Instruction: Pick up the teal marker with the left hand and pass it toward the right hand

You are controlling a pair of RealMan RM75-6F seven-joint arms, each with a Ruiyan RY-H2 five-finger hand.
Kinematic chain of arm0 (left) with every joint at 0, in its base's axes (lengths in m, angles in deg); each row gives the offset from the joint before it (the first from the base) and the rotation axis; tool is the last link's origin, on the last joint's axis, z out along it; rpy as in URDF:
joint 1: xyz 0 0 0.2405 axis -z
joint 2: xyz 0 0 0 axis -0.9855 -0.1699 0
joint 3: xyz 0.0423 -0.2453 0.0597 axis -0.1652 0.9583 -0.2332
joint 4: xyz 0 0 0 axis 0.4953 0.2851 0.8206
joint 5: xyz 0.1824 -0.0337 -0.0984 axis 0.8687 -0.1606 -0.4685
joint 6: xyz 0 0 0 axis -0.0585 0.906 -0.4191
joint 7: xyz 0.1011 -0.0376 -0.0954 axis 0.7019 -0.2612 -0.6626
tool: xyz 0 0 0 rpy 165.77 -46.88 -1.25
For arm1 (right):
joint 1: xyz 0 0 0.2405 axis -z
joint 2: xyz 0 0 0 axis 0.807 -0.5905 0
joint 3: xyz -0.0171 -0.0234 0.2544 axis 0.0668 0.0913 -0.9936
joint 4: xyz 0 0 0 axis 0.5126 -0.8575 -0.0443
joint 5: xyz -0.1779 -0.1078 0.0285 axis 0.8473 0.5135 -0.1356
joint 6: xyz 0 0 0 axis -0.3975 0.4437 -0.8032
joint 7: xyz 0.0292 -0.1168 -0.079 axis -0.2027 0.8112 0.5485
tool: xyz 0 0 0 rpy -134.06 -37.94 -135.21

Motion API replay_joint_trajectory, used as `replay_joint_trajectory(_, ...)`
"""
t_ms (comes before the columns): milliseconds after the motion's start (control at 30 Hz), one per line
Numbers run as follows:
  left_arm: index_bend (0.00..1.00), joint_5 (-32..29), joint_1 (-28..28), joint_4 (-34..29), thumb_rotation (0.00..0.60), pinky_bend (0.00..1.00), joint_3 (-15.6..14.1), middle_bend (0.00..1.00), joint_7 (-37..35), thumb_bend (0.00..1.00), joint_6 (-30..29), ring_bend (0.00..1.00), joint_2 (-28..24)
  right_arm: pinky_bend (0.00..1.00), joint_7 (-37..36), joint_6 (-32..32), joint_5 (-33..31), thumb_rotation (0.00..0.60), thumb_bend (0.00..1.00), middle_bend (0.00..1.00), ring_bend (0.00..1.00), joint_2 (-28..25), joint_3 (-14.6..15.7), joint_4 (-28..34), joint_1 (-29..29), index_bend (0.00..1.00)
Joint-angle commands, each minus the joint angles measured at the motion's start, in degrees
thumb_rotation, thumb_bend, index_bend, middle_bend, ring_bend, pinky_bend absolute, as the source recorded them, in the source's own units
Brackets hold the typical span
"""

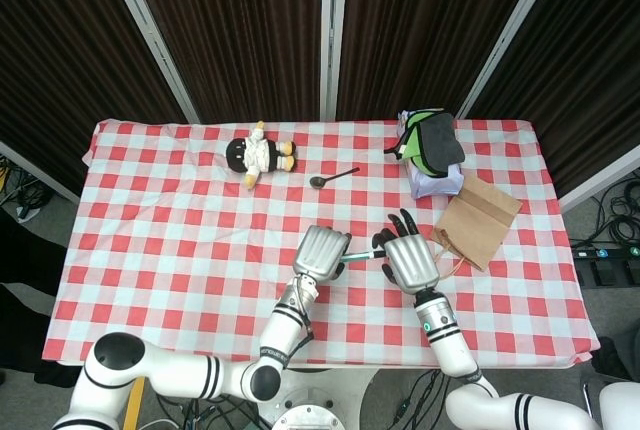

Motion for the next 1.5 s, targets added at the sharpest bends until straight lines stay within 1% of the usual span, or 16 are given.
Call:
replay_joint_trajectory(33,0.58,-0.01,0.03,-0.24,0.6,0.6,-0.13,0.58,0.0,0.4,-0.18,0.53,-0.07,0.05,-0.27,0.15,-0.14,0.6,0.16,0.41,0.14,0.06,0.1,-0.22,-0.22,0.46)
replay_joint_trajectory(133,0.58,-0.15,0.06,-0.27,0.6,0.6,-0.33,0.59,0.04,0.4,-0.25,0.53,-0.09,0.05,-0.82,0.49,-0.35,0.6,0.17,0.42,0.14,0.25,0.21,-0.43,-0.3,0.48)
replay_joint_trajectory(300,0.58,-0.17,0.03,-0.63,0.6,0.6,-0.5,0.59,-0.11,0.4,-0.52,0.53,-0.19,0.07,-1.3,1.1,-0.21,0.6,0.22,0.45,0.17,0.66,0.66,-0.89,-0.41,0.52)
replay_joint_trajectory(500,0.58,-0.25,-0.1,-1.56,0.6,0.6,-0.75,0.59,0.04,0.4,-1.15,0.53,-0.44,0.08,-1.66,1.44,-0.36,0.6,0.26,0.48,0.18,1.27,0.92,-1.45,-0.73,0.54)
replay_joint_trajectory(667,0.58,-0.49,-0.36,-2.54,0.6,0.6,-0.8,0.59,-0.15,0.4,-1.5,0.53,-0.81,0.09,-1.8,1.73,-0.39,0.6,0.27,0.5,0.2,1.56,1.05,-1.82,-0.98,0.55)
replay_joint_trajectory(967,0.58,-0.13,-0.6,-3.22,0.6,0.6,-1.06,0.59,-1.01,0.41,-1.55,0.53,-1.27,0.14,-3.17,3.33,1.07,0.6,0.32,0.61,0.28,2.03,1.15,-3.0,-1.16,0.66)
replay_joint_trajectory(1033,0.58,-0.05,-0.61,-3.09,0.6,0.6,-1.04,0.59,-1.25,0.41,-1.44,0.53,-1.4,0.15,-3.63,3.68,1.48,0.6,0.33,0.64,0.3,2.14,1.14,-3.4,-1.2,0.69)
replay_joint_trajectory(1200,0.58,0.11,-0.89,-3.18,0.6,0.6,-1.05,0.59,-1.85,0.41,-1.36,0.53,-2.08,0.17,-4.23,4.42,2.08,0.6,0.34,0.68,0.33,2.07,0.93,-3.87,-1.27,0.74)
replay_joint_trajectory(1367,0.58,1.14,-1.87,-4.22,0.6,0.6,-1.81,0.59,-3.06,0.41,-1.35,0.53,-3.83,0.19,-5.0,5.32,2.4,0.6,0.37,0.72,0.36,1.81,0.97,-4.41,-0.87,0.8)
replay_joint_trajectory(1500,0.58,2.36,-3.49,-5.41,0.6,0.6,-3.39,0.59,-4.74,0.41,-1.36,0.54,-5.79,0.2,-5.79,6.24,2.92,0.6,0.38,0.75,0.39,1.55,1.25,-5.05,-0.34,0.82)
